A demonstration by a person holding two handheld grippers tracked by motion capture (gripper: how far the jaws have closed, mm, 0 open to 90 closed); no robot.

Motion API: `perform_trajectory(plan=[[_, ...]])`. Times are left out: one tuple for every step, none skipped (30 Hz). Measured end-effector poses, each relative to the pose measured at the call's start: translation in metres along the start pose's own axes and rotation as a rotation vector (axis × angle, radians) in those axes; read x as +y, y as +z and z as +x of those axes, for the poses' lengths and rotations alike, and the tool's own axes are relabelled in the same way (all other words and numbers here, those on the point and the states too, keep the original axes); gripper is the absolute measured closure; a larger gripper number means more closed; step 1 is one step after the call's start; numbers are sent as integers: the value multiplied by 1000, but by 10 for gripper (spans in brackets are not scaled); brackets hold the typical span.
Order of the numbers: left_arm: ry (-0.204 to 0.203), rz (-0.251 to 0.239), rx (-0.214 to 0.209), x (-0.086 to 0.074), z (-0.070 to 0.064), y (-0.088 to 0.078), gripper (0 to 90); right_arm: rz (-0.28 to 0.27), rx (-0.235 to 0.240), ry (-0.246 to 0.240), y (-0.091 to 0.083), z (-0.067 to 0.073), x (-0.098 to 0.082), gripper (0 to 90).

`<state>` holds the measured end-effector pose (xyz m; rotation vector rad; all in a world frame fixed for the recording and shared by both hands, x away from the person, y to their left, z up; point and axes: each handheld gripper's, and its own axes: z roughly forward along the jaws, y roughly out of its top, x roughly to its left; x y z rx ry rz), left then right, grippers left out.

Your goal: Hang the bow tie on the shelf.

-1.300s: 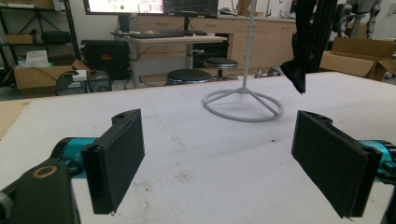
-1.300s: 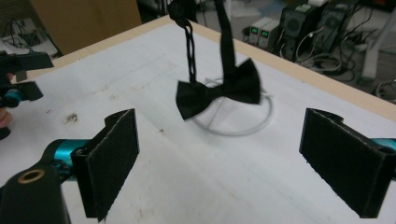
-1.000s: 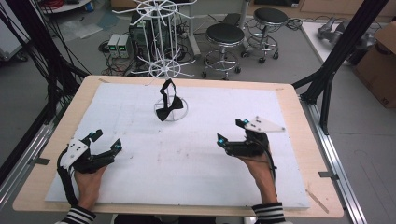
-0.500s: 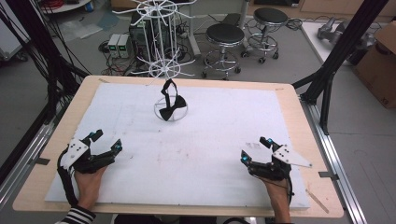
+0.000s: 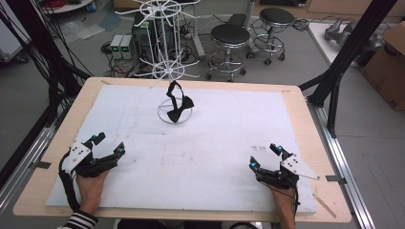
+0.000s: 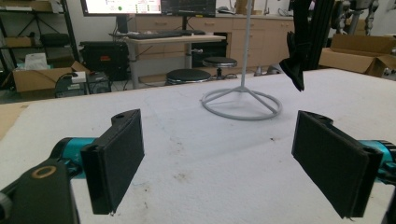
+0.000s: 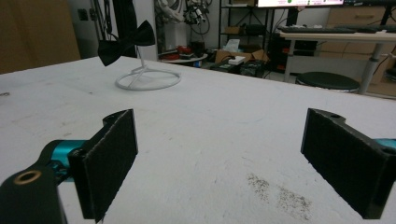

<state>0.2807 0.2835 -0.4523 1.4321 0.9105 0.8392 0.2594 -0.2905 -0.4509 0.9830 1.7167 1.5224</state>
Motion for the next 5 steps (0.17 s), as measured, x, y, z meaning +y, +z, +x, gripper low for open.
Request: perform_trajectory(plan=[[1, 0, 0, 0, 0, 0, 171, -6, -6, -5, 0, 0, 0, 99], [1, 0, 1, 0, 0, 0, 171, -7, -2, -2, -1, 1, 0, 99], [2, 0, 2, 0, 0, 0, 171, -14, -2, -4, -1, 0, -1, 99], [3, 0, 3, 0, 0, 0, 171, -19, -5, 0, -2, 1, -1, 99], [5, 2, 4, 0, 0, 0, 171, -30, -13, 0, -3, 1, -2, 99]])
